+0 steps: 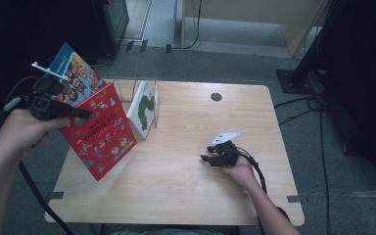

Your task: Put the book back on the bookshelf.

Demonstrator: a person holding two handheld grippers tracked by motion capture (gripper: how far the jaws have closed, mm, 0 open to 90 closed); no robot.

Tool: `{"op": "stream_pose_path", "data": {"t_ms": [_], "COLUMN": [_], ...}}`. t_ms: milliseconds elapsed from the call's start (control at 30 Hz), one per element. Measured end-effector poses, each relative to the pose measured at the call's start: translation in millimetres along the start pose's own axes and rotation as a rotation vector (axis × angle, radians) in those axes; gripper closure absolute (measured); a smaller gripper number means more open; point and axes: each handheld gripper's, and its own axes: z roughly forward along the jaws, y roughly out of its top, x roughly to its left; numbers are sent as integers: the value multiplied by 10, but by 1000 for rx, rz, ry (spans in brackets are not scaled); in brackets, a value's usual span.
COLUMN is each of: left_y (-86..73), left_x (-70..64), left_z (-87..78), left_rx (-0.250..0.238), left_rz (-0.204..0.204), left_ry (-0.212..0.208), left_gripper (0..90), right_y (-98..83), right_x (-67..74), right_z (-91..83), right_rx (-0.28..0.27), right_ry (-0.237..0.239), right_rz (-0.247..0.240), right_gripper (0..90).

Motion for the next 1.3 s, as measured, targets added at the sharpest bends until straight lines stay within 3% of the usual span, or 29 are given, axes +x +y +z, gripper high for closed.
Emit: {"op": "stream_pose_path", "data": {"t_ms": [233, 533, 933, 1300], "left_y": [40, 307, 590, 827], "left_x": [143, 226, 286, 409], "left_z": [-4, 142, 381, 552], "left_rx": [-16, -49, -69, -97], "left_rz": [-76, -126, -161, -201], "left_ry": [44, 85, 120, 138], "left_gripper": [793, 794, 793, 793], "right_y": [-13, -25, -82, -96], "right_x": [-2, 33, 74, 87], "right_z": [4, 14, 26, 33], "right_rx": [-10, -15, -51, -66], "right_ry": [9, -6, -34, -41], "right_rz": [4, -37, -74, -64], "right_gripper": [490, 469, 457, 454]}}
